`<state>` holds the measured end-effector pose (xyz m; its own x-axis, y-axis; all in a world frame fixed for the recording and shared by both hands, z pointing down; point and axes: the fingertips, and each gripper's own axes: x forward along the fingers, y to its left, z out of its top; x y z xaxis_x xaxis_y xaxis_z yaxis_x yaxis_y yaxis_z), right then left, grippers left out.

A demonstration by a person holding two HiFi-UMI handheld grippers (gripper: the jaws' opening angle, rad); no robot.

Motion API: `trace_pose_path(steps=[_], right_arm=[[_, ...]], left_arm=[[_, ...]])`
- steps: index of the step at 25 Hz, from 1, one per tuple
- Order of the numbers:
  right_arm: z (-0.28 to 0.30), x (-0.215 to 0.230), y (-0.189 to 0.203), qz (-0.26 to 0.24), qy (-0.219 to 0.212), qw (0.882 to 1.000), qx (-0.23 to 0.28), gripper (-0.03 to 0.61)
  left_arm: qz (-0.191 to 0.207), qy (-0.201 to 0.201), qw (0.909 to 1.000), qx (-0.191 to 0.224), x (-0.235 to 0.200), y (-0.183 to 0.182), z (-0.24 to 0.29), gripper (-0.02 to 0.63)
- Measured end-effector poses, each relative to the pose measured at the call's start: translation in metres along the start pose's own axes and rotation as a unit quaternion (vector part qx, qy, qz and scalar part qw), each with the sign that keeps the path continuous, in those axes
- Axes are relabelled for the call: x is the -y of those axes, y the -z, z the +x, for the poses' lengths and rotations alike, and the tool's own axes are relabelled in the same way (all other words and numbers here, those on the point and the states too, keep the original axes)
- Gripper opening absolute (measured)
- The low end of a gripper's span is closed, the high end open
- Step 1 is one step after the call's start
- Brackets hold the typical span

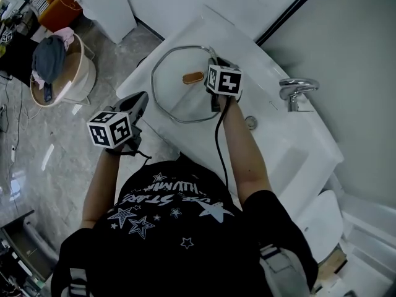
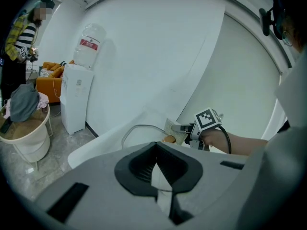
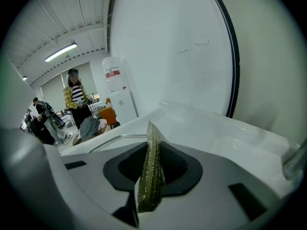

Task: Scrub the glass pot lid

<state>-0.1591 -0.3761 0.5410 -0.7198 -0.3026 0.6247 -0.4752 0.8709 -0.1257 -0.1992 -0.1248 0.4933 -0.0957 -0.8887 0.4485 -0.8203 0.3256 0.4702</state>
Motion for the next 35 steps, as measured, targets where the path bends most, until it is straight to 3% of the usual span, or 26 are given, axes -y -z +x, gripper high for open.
trace_pose_path(steps=[17,35], right_arm=[[0.027,-0.035,-0.016,-0.04,-0.08,0.996,-0.018,0.083],[0.025,-0.087,-0.015,-0.091,-0.185,0.978,-0.025,0.089]], left_arm=[[-0.012,-0.003,0.9999,-0.01,-0.003,-0.003,0.022,0.008],[-0.018,-0.009,0.9998,-0.002,-0.001,0.004,0.007,0.008]])
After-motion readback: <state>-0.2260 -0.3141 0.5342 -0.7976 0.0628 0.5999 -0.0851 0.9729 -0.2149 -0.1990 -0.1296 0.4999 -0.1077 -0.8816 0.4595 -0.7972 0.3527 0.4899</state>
